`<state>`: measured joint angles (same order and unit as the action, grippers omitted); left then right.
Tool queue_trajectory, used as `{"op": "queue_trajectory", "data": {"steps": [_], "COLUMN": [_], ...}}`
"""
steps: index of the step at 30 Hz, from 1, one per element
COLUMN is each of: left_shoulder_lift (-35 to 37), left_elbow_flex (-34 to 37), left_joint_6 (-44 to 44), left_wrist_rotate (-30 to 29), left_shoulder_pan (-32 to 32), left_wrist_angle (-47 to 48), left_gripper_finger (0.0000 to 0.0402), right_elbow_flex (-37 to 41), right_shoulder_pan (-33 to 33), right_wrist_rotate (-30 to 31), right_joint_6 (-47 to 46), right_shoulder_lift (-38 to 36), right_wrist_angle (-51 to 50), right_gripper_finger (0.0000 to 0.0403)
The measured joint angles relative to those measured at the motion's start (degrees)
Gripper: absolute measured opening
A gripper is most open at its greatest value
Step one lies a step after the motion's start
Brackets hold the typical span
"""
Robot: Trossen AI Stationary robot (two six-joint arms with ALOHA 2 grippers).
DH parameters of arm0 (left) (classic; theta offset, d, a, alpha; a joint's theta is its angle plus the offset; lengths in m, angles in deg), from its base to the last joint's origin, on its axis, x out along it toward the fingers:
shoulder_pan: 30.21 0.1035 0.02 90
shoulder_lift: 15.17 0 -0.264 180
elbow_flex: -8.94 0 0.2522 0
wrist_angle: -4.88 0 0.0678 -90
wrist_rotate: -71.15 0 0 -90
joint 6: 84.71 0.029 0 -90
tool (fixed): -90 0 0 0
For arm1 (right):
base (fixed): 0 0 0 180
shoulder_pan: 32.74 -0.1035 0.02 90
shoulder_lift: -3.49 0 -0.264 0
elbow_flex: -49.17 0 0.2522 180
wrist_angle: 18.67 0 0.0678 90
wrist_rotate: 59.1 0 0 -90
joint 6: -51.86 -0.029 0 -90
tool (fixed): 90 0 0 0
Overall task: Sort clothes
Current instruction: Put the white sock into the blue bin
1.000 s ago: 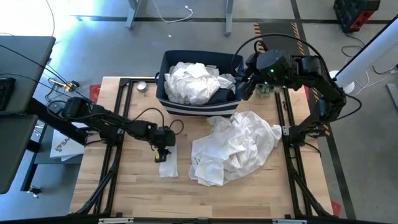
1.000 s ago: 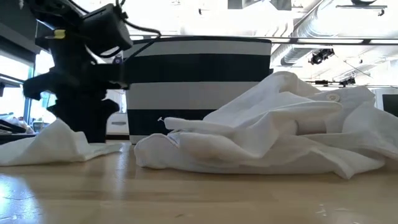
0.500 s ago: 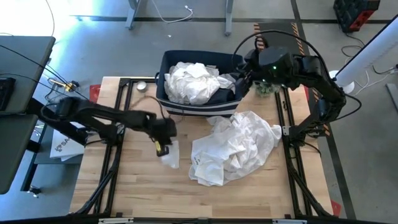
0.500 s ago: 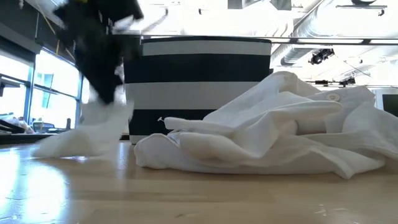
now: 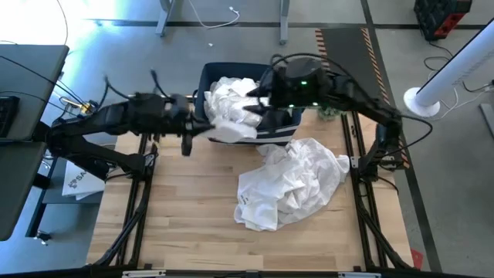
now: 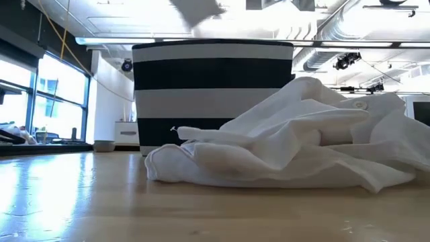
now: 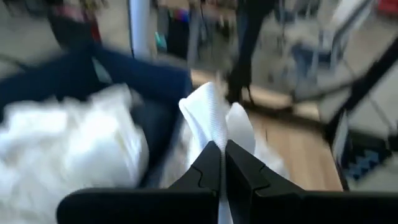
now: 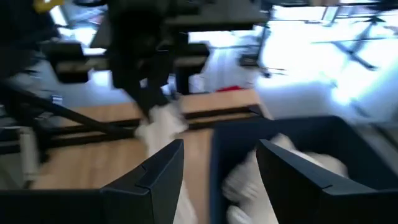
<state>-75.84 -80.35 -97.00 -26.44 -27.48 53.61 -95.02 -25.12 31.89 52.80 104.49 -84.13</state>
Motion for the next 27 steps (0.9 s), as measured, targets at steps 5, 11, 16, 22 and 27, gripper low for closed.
{"op": "queue_trajectory", "data": {"steps": [5, 11, 16, 22, 27], "left_shoulder_lift": [-0.23, -0.46, -0.21, 0.19, 1.65], "left_elbow_flex": [-3.76, -4.43, -4.45, -4.45, -4.45], "left_joint_6": [2.66, 4.95, 5.45, 8.89, 5.36], "left_wrist_rotate": [-1.79, -4.47, -5.9, -1.98, -5.77], "left_shoulder_pan": [0.0, 0.0, 0.0, 0.0, -0.01], "left_wrist_angle": [-7.15, -9.78, -11.41, -10.77, -3.89], "left_gripper_finger": [0.0002, 0.0001, 0.0004, 0.0065, 0.0097], "right_elbow_flex": [0.0, 0.02, 0.04, 0.04, -0.08], "right_shoulder_pan": [0.28, 0.27, 0.28, 2.06, 6.91], "right_wrist_rotate": [-9.2, -18.92, -17.86, -9.05, 1.41], "right_joint_6": [-1.27, -5.78, -10.47, -12.05, -10.97], "right_shoulder_lift": [4.8, 8.38, 9.58, 7.84, 4.37], "right_wrist_angle": [7.78, 12.71, 11.85, 12.08, 8.2], "right_gripper_finger": [0.0199, 0.0195, 0.0097, 0.0013, 0.0007]}}
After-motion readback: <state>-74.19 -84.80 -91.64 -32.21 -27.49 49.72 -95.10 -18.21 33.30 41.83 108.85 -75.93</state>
